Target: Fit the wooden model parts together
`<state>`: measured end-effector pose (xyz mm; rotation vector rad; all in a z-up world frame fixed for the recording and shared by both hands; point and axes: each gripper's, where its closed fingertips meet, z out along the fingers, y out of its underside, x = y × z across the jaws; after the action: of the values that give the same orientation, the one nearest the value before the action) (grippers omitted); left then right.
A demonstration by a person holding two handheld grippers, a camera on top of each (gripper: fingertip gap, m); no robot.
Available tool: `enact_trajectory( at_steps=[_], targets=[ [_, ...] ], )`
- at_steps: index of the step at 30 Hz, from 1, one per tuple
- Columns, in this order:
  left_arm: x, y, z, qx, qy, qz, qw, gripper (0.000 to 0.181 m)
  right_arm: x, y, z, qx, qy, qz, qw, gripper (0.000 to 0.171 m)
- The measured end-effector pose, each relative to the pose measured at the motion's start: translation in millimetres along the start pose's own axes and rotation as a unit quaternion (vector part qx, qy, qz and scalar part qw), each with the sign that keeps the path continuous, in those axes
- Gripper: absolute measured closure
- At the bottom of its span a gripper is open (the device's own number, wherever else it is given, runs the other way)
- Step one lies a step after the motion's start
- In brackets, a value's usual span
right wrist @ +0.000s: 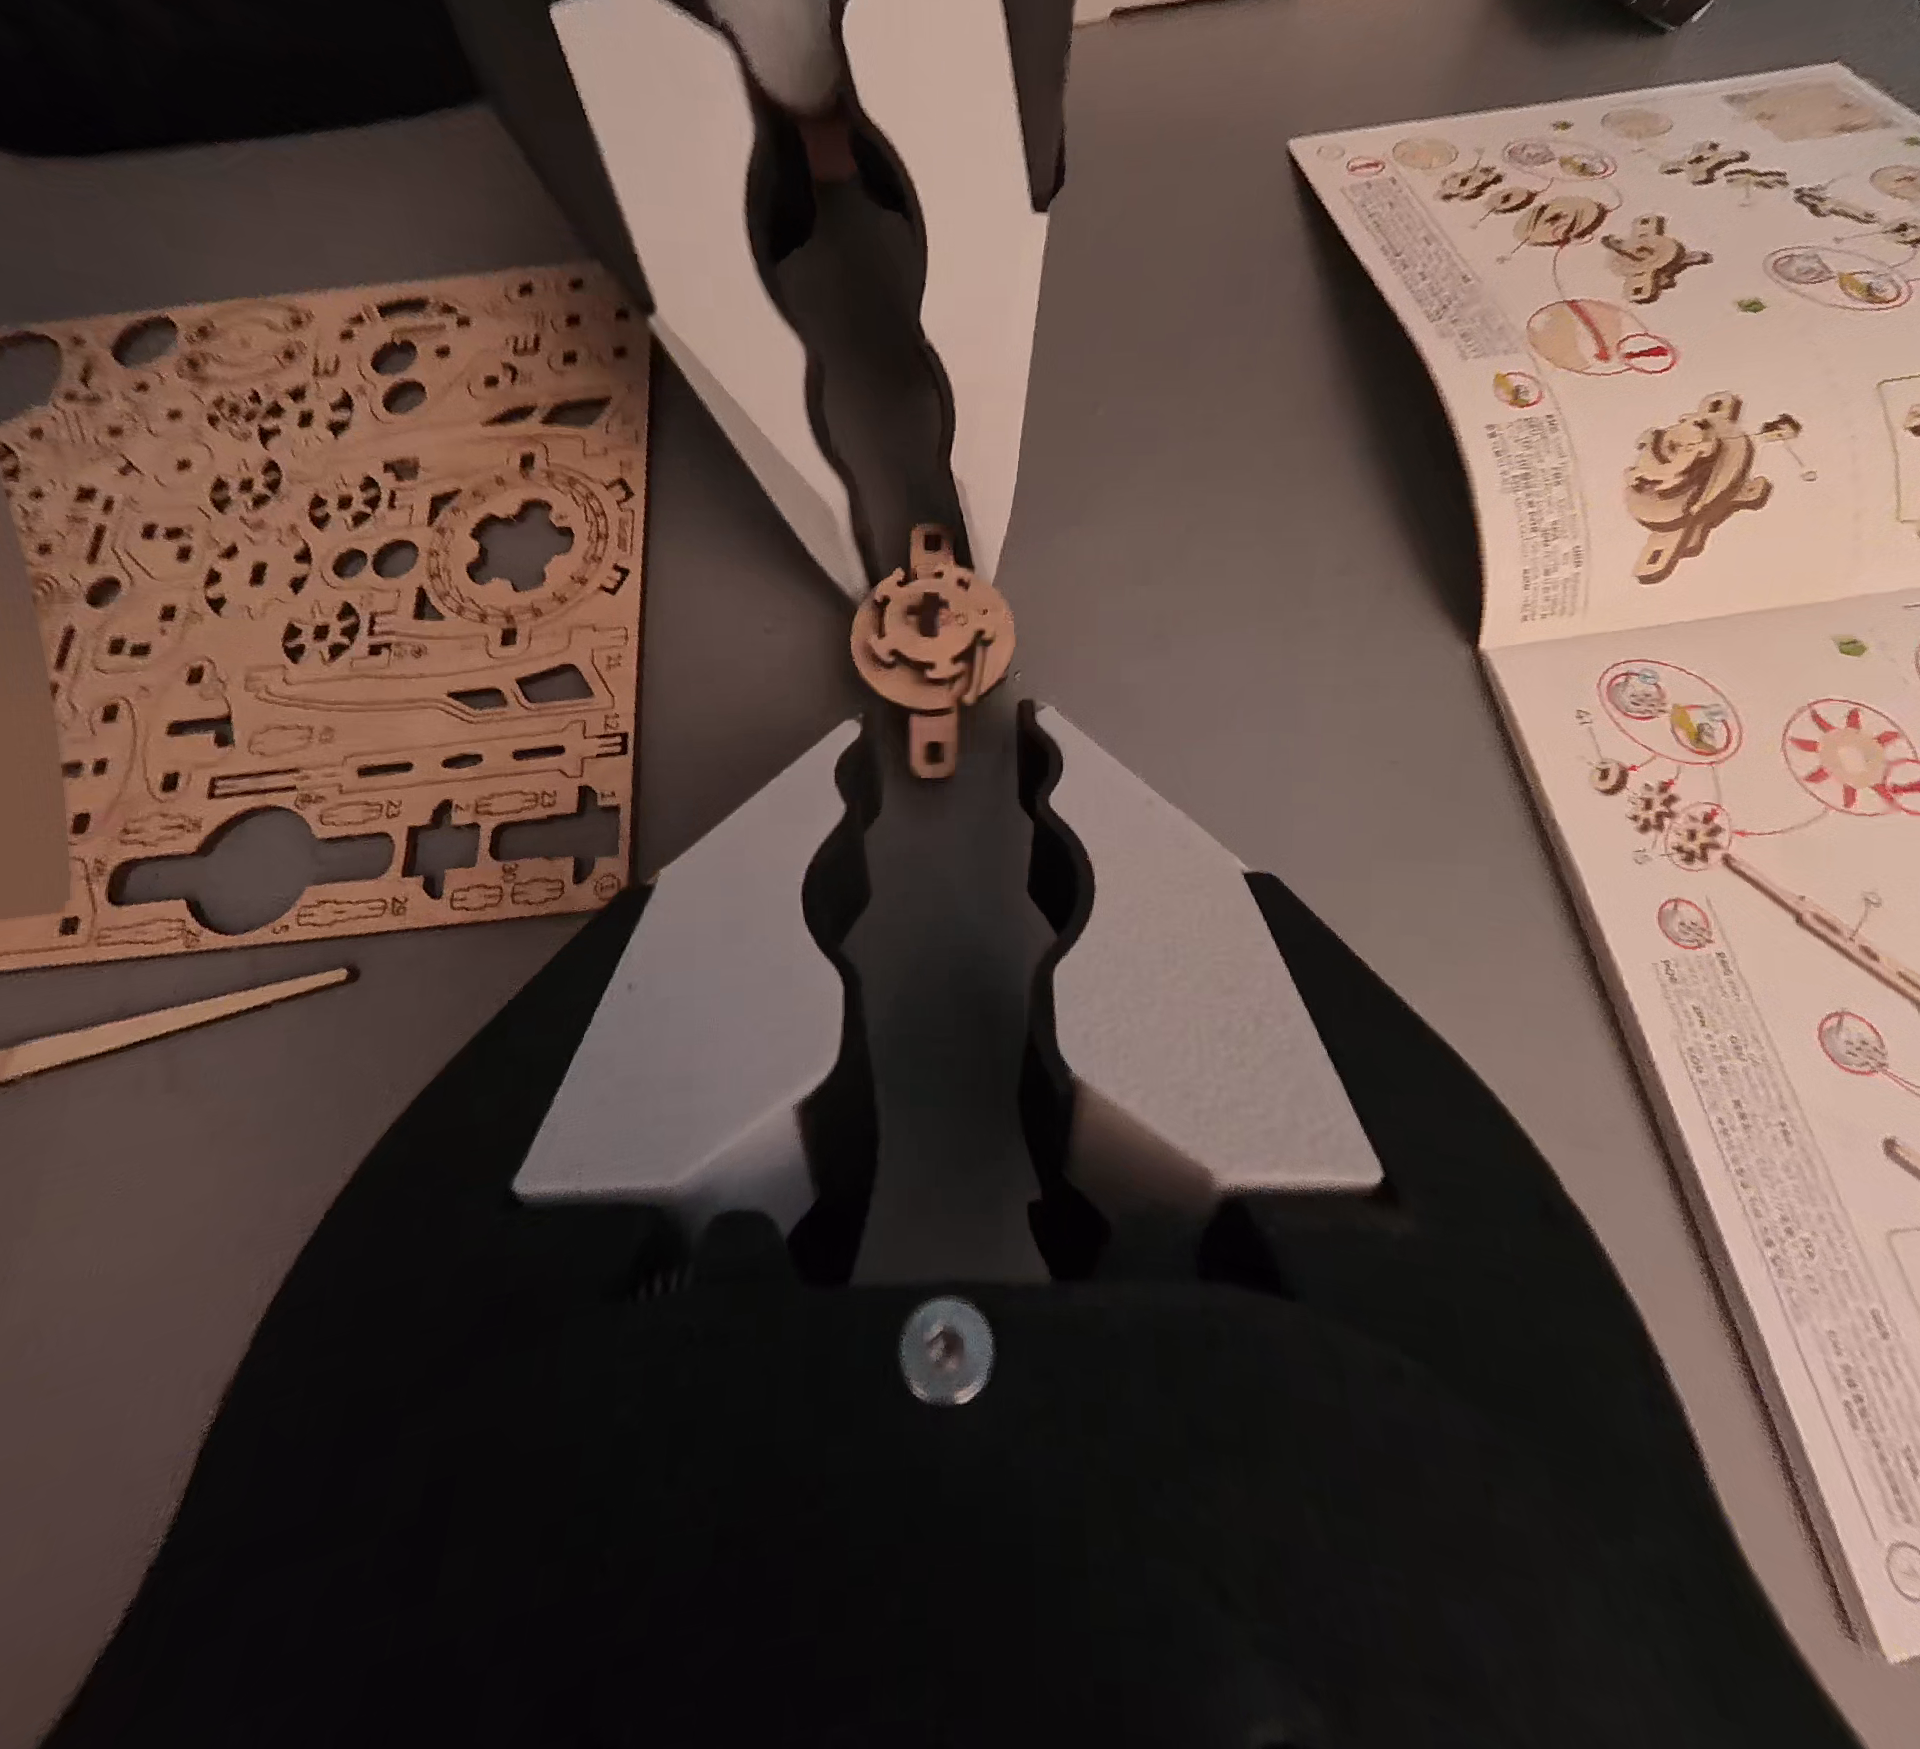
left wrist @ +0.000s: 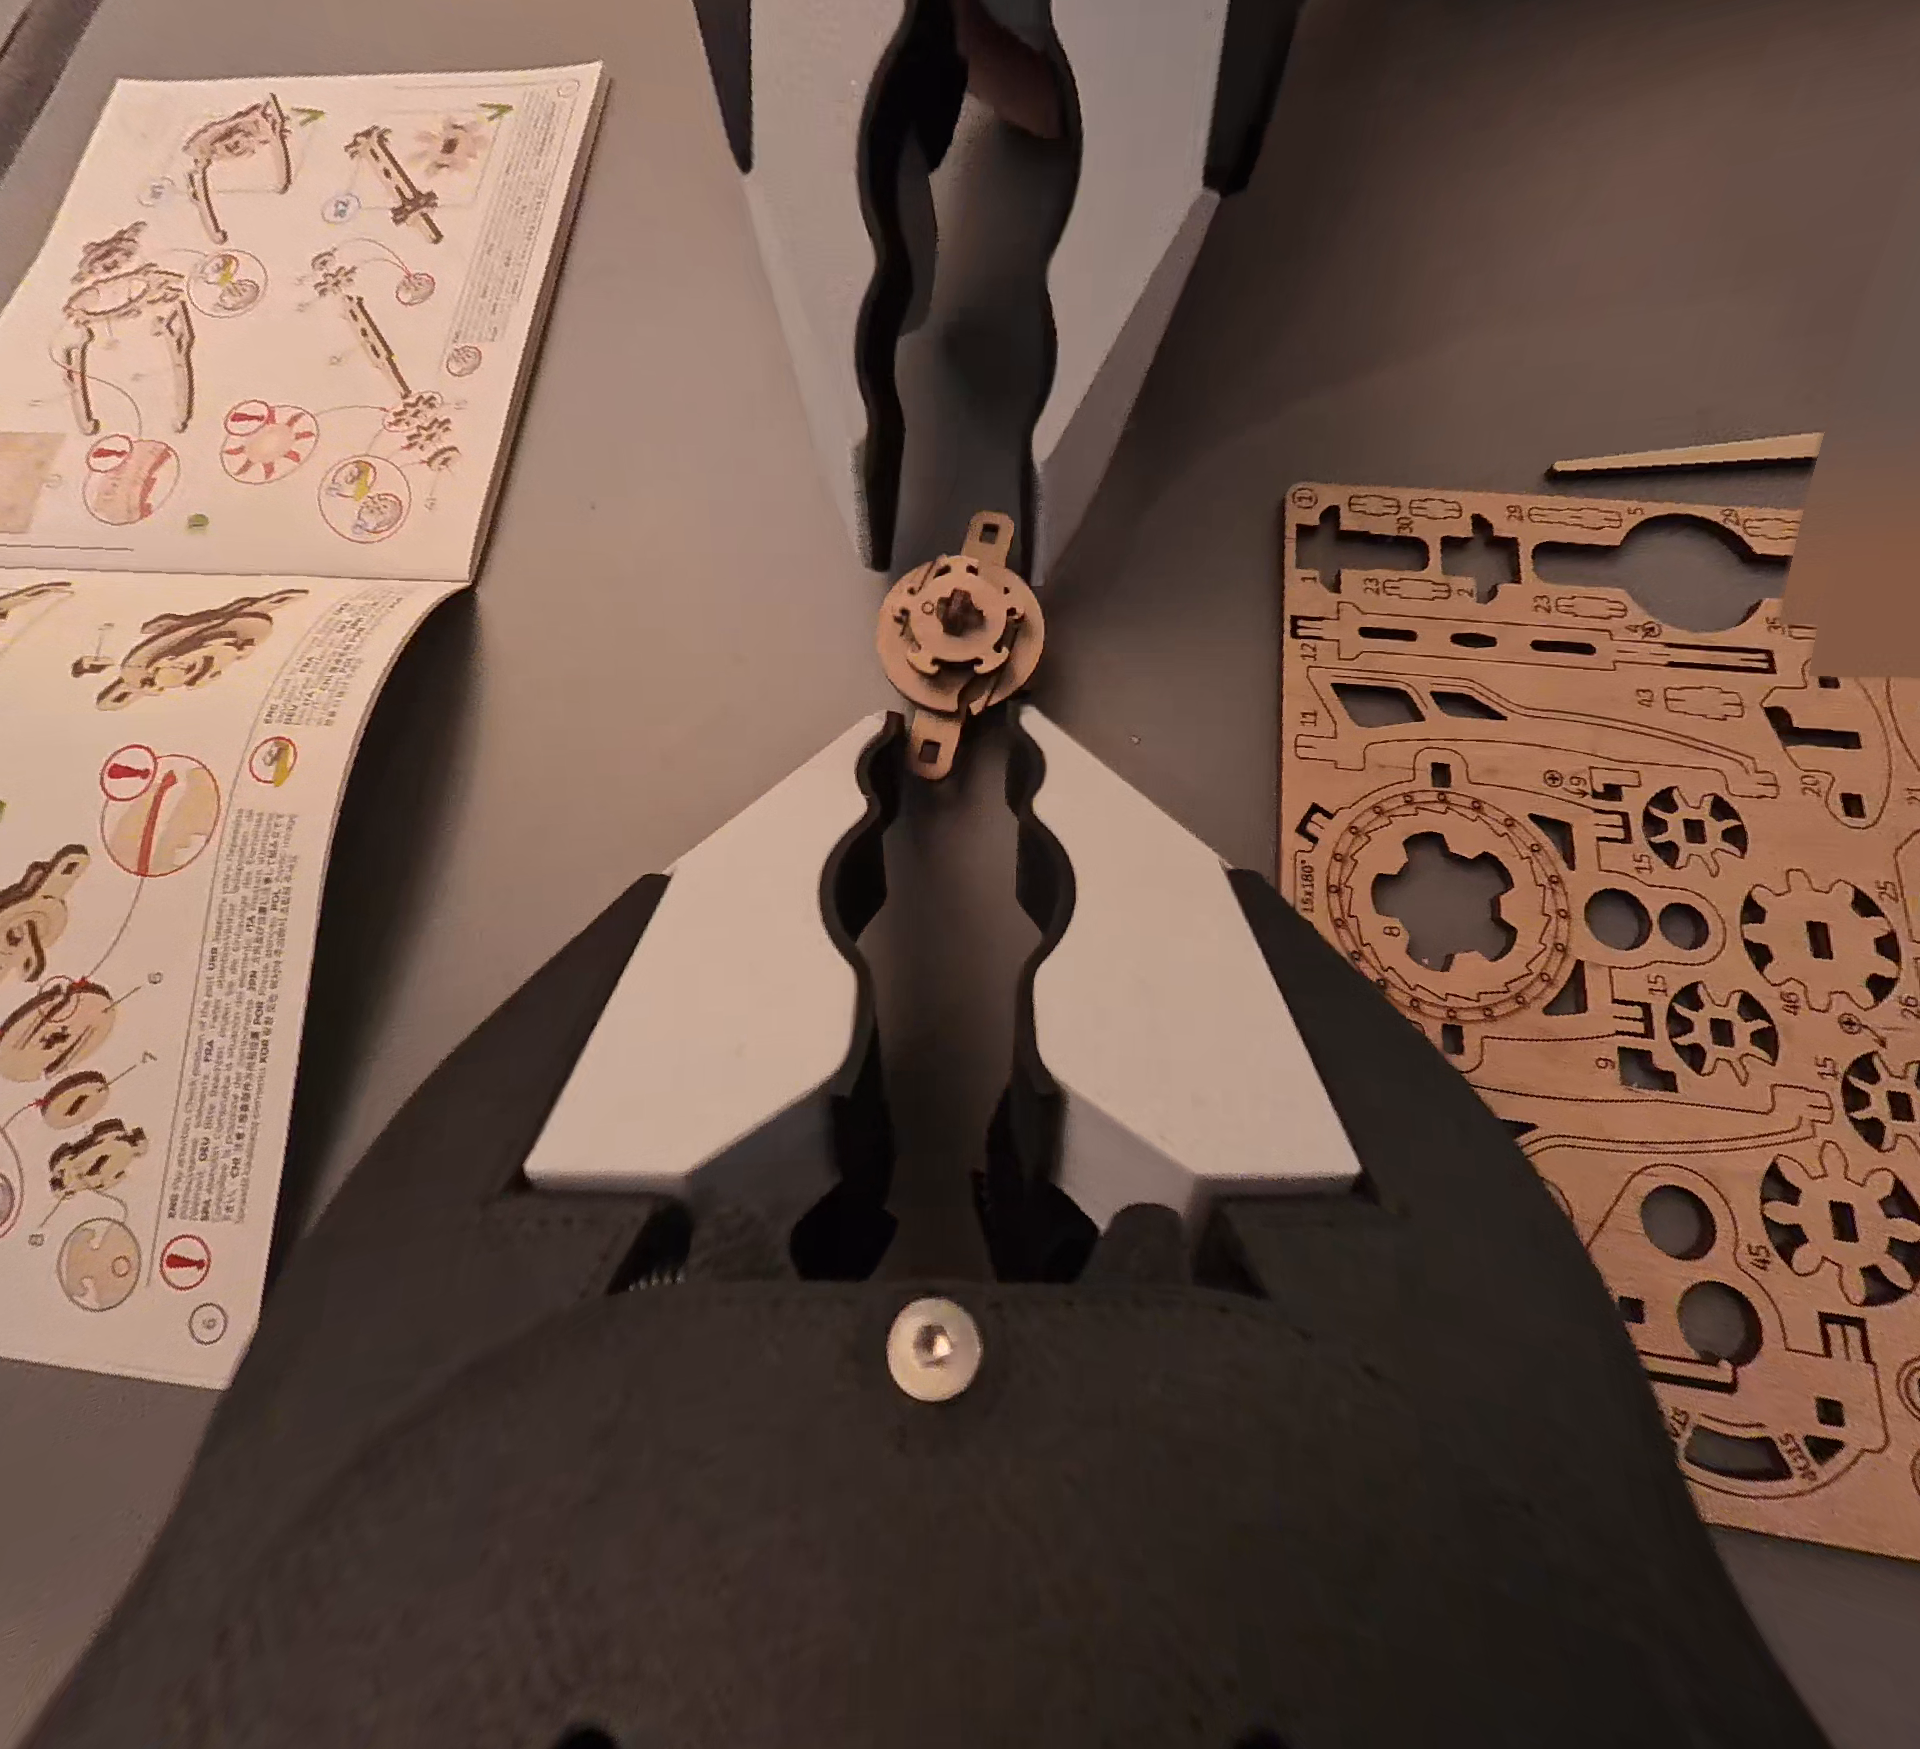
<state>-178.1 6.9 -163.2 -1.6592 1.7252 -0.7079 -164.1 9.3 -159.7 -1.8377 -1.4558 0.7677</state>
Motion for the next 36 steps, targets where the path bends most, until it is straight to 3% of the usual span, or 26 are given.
enact_trajectory(
  at_steps=[2, 9, 20, 36],
  targets=[
    [0.6, -0.1, -0.3, 0.001, 0.001, 0.003, 1.000, 0.171, -3.6, 3.3, 1.9, -0.013, -0.002, -0.016, 1.000, 0.163],
    [-8.6, -13.7, -10.7, 0.035, -0.076, 0.101, 0.991, 0.172, 3.8, -15.2, -11.3, 0.023, 0.078, -0.130, 0.988, 0.163],
    [-7.2, -51.6, -41.1, 0.127, -0.179, 0.235, 0.947, 0.171, -1.2, -51.4, -40.1, 0.070, 0.232, -0.362, 0.900, 0.163],
    [0.8, -67.1, -54.4, 0.161, -0.225, 0.300, 0.913, 0.173, -7.5, -63.5, -52.2, 0.106, 0.282, -0.456, 0.837, 0.163]
  ],
)
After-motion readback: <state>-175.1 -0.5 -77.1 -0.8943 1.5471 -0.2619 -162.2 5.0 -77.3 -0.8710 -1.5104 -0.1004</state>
